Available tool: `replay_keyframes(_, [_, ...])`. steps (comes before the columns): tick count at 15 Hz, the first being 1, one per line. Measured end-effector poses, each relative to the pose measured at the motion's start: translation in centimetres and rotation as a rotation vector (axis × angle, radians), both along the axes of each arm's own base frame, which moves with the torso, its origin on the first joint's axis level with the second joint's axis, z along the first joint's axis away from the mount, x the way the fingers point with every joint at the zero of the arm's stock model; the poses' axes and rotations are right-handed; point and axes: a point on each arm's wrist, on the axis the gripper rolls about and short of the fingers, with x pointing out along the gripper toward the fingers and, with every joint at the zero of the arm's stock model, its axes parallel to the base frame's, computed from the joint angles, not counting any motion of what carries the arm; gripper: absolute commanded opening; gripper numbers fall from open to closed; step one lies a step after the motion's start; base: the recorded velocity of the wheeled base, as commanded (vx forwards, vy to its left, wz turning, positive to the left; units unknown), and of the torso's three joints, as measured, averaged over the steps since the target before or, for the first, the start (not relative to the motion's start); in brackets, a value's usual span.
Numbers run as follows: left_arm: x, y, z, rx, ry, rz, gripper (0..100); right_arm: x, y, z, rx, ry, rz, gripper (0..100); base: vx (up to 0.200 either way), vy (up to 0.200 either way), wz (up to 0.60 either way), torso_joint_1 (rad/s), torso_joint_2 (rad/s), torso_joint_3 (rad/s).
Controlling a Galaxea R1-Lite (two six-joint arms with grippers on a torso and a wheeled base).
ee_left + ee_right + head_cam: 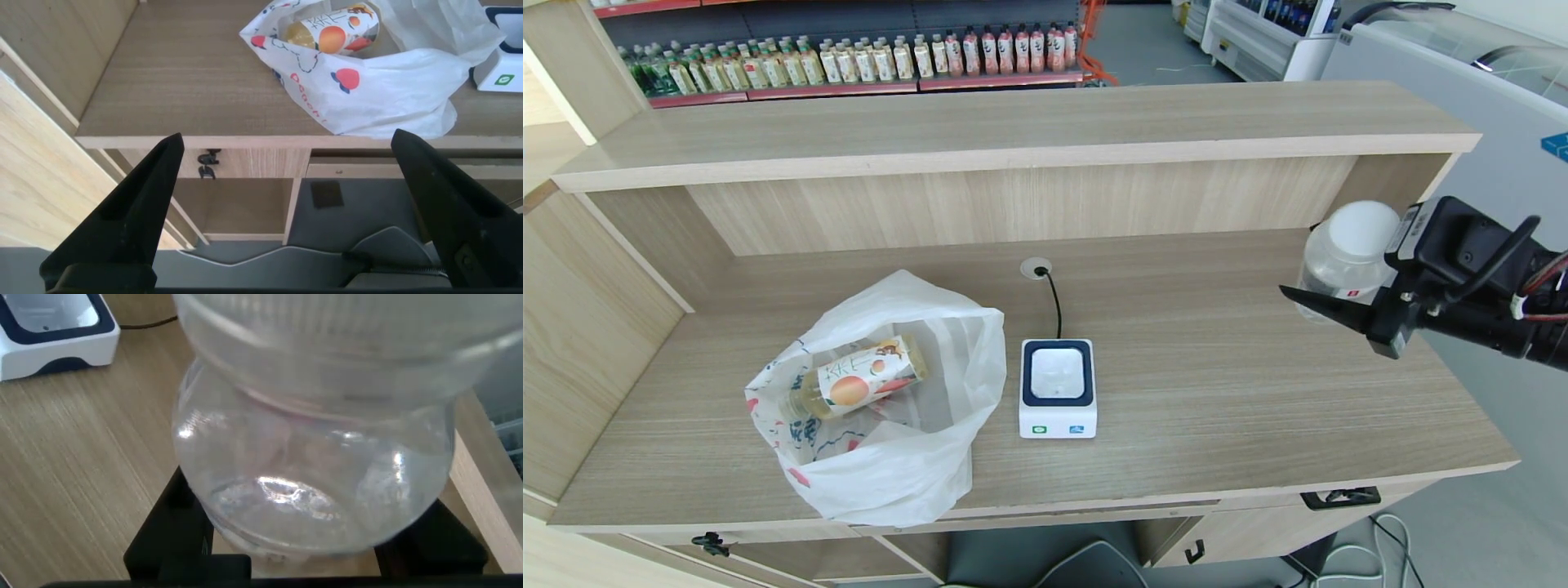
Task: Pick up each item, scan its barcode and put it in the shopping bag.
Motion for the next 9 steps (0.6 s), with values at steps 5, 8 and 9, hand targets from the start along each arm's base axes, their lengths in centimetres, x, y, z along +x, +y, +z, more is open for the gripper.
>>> replay_keyframes(5, [0.0, 0.0, 0.0, -0.001, -0.001, 0.0, 100, 0.9, 1.7, 0.6, 0.007, -0.035, 0.058, 0, 0.0, 0.2, 0.0, 0.007, 0.0, 0.0])
replay_keyframes(8, [0.0, 0.0, 0.0, -0.001, 0.0, 0.0, 100, 1.3, 3.5, 1.1, 0.016, -0.045, 0.132, 0, 0.0, 0.2, 0.0, -0.004, 0.0, 0.002])
replay_keyframes(9, [0.0, 0.0, 0.0, -0.001, 0.0, -0.001, 100, 1.4, 3.9, 1.0, 0.016, -0.04, 0.151, 0, 0.0, 0.2, 0.0, 0.002, 0.0, 0.002])
